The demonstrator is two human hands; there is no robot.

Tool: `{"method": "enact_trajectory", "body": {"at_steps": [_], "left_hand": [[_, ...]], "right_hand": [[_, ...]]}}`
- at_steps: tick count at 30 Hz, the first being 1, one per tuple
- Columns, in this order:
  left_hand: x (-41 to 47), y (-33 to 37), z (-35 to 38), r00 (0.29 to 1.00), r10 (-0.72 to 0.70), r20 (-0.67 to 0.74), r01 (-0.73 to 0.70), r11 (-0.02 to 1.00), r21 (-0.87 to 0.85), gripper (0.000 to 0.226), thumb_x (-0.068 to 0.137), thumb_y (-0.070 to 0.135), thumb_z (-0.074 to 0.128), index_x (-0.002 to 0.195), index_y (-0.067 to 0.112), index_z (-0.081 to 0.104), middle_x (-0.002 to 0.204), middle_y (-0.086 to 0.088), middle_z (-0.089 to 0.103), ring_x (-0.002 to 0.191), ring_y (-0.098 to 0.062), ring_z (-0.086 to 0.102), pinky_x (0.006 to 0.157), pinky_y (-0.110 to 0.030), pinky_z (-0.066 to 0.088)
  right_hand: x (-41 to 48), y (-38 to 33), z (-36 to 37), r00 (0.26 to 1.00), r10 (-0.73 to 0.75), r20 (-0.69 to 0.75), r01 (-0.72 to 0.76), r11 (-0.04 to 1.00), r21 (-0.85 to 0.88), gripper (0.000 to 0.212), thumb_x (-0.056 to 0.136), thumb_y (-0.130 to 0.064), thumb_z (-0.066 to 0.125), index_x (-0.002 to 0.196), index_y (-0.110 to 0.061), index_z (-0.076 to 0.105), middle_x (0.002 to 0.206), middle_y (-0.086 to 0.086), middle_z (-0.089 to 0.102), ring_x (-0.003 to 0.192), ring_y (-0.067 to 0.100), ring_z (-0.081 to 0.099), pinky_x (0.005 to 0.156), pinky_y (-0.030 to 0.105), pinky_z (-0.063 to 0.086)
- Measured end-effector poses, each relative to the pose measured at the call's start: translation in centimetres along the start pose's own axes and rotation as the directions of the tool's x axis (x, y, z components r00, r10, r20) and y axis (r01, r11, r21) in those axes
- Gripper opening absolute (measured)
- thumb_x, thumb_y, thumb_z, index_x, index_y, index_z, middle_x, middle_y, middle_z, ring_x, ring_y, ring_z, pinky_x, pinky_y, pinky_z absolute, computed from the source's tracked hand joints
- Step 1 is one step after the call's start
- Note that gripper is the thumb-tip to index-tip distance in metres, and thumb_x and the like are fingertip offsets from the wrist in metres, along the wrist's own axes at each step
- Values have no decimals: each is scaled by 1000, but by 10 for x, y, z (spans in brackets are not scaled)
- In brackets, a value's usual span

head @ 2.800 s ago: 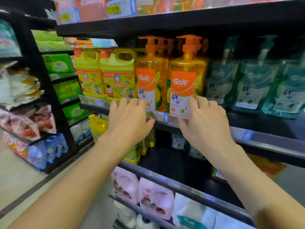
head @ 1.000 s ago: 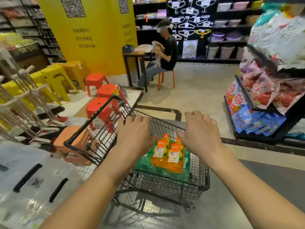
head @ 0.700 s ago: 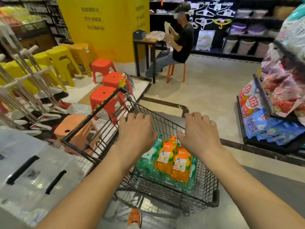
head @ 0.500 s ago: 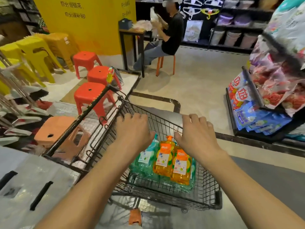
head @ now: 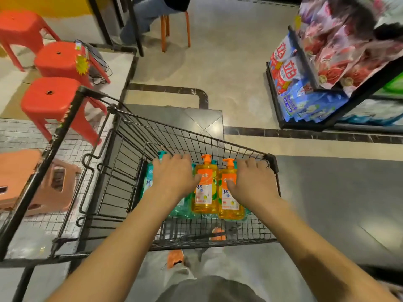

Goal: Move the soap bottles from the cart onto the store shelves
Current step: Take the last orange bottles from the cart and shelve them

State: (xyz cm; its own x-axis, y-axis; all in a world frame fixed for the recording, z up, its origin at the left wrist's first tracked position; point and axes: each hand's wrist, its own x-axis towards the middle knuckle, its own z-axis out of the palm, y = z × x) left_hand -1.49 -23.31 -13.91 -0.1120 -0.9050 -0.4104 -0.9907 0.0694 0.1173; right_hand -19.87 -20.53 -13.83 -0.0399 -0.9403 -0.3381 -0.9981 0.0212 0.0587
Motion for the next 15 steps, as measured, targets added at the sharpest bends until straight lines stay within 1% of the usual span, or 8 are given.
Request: {"method": "enact_trajectory", "body": {"at_steps": [3,5,8,9,11,13,15], "left_hand": [[24,5,20,998,-5,62,4,1000,16,70,99,61,50,154,19,40,155,-7,48,145,-34,40,119,-53,33],[39,10,35,994,-10,109,8,1000,16,68,99,59,52,153,18,40,154,-8,49,144,-35,40,115,-52,35],[60,23,60,983,-23,182,22,1000,7,64,100,57,51,149,15,44,149,-10,52,140,-36,44,110,-51,40],[67,27,70,977,-26,210,26,1000,7,63,101,56,50,148,15,44,148,-11,53,138,-37,45,108,-50,41],[83,35,90,965,-39,259,40,999,1,63,102,55,48,149,14,43,147,-12,52,137,-37,46,105,-49,44],[99,41,110,955,-54,293,67,997,-37,65,101,52,51,151,12,40,149,-13,50,139,-38,45,104,-49,46],[116,47,129,951,-82,299,123,985,-122,65,101,48,55,152,11,38,150,-14,48,139,-38,43,106,-50,46]], "right_hand": [[23,7,27,998,7,67,-8,1000,9,60,99,-52,49,143,-12,44,141,14,53,130,35,49,106,50,44],[38,10,44,992,5,129,-9,999,31,59,99,-52,49,142,-13,45,143,14,51,134,35,46,108,51,42],[59,15,68,964,6,265,-24,998,66,61,101,-49,49,148,-12,38,155,17,38,144,38,35,116,53,35],[65,17,76,959,-7,284,-11,998,62,59,102,-48,48,147,-12,38,154,17,39,142,38,37,115,52,36],[77,23,93,958,-39,284,20,997,70,54,101,-49,48,140,-12,44,145,15,48,132,37,47,108,49,42],[90,27,108,947,-36,319,0,994,111,54,99,-52,50,136,-14,46,140,13,51,128,35,49,102,48,46],[104,32,124,936,-39,351,-11,990,141,57,98,-55,52,137,-13,45,139,12,51,128,34,48,101,48,47]]}}
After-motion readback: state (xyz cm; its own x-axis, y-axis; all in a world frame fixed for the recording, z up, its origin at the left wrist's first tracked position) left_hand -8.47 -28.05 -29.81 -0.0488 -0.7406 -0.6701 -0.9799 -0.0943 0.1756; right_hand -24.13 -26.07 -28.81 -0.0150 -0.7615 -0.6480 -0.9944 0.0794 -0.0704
